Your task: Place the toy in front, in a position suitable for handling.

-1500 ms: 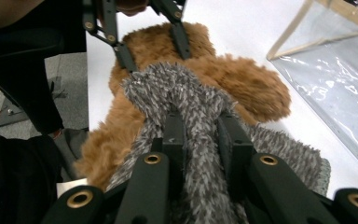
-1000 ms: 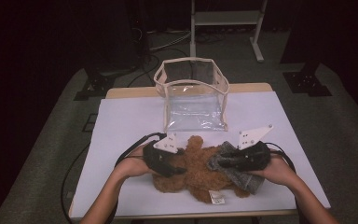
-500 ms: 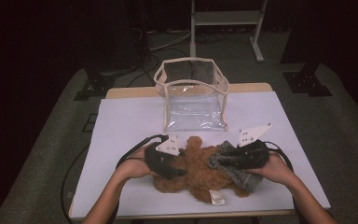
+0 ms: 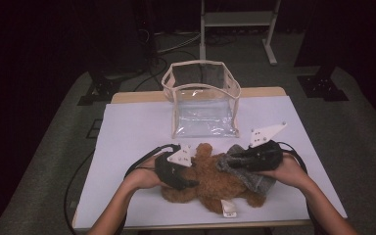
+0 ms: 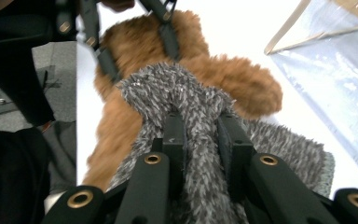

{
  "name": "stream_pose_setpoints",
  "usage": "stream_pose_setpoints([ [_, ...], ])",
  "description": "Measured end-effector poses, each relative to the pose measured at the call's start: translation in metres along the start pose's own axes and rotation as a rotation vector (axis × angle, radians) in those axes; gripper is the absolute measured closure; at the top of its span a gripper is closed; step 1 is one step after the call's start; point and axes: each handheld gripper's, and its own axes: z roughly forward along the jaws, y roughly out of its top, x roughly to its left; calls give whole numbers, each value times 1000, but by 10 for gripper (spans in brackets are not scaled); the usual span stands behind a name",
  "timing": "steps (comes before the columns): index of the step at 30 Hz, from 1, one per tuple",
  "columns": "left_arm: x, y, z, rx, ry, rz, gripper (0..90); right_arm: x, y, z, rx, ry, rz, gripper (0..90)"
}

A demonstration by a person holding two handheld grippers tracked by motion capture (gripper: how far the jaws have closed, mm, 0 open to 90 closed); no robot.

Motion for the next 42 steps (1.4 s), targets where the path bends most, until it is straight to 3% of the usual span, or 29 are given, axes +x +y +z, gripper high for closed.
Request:
stream_pose_setpoints([
  [4,-3,0,0,9,3,10,406,-1,9,16,12,14,-18,749],
  [8,-5,-2,-1,9,-4,10,406,2,5,22,14,22,-11,750],
  [15,-9,0,-2,31,10,25,408,5,-6,9,5,12,-8,749],
  [20,-9,-3,-3,15,4,19,408,4,-12,-3,2,-7,11,749],
  [25,-8,-2,-3,7,-2,18,407,3,-20,-5,-14,7,39,749],
  [29,-11,1,-2,21,6,38,408,3,-5,-1,-8,-6,13,748],
  [34,-14,2,-2,32,10,58,407,0,27,33,43,26,-43,749],
  [37,-15,-1,-2,26,11,55,407,-1,36,50,66,42,-53,749],
  [39,-14,-1,-2,21,11,52,407,-5,34,50,66,44,-40,748],
  [42,-14,0,-1,28,15,52,408,-12,24,37,45,22,-9,749],
])
